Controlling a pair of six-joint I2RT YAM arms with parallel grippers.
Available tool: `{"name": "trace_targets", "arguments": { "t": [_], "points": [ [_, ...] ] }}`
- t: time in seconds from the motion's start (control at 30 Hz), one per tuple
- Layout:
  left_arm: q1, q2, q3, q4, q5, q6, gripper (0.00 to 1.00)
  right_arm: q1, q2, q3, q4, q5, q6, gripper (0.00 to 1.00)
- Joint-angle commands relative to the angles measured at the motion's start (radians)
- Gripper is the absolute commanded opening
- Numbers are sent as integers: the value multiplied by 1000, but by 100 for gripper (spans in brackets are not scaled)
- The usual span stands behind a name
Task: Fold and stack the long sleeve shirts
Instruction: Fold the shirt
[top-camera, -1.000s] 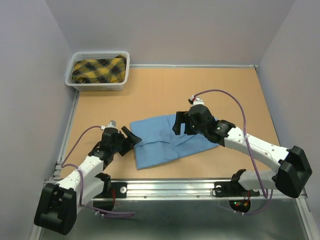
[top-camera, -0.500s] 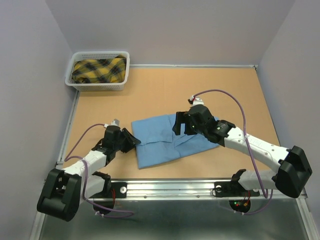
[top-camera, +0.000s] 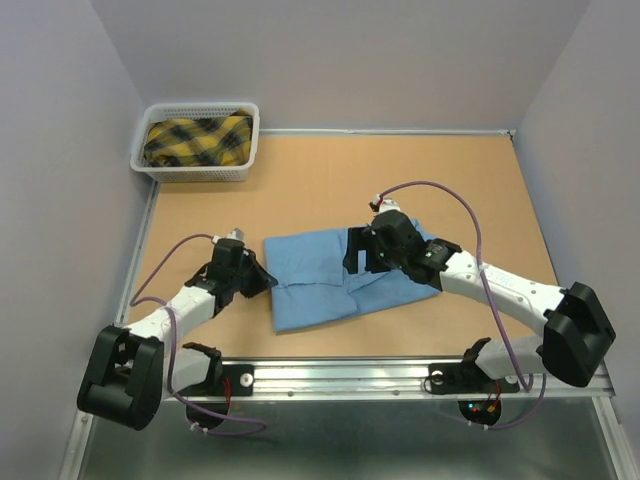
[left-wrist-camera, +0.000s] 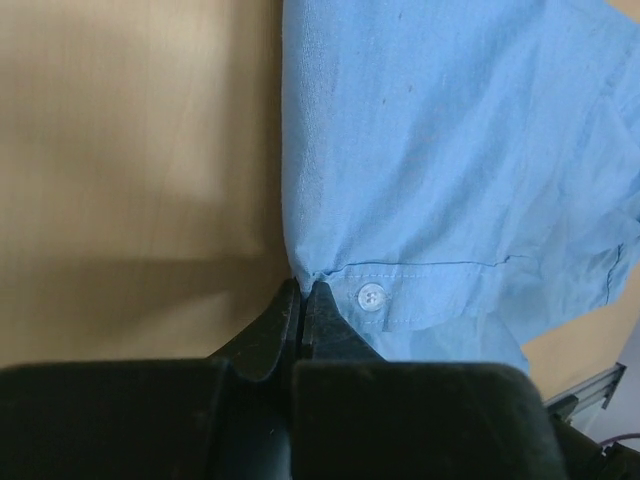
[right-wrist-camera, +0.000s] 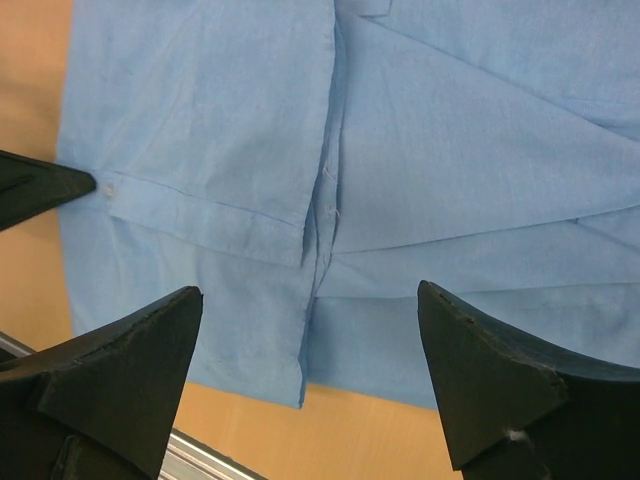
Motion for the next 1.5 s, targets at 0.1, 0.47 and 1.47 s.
{"name": "trace_targets", "arguments": {
  "t": [0.1,0.47,1.47],
  "points": [
    [1,-96,246,-332,-255,185,0,-3,61,-7,37,13,53,86],
    [1,-15,467,-484,-324,300,0,-3,192,0,250,-202,285,46],
    [1,105,714,-607,-341,390,0,-7,608,190,592,-230,426,15]
  ]
}}
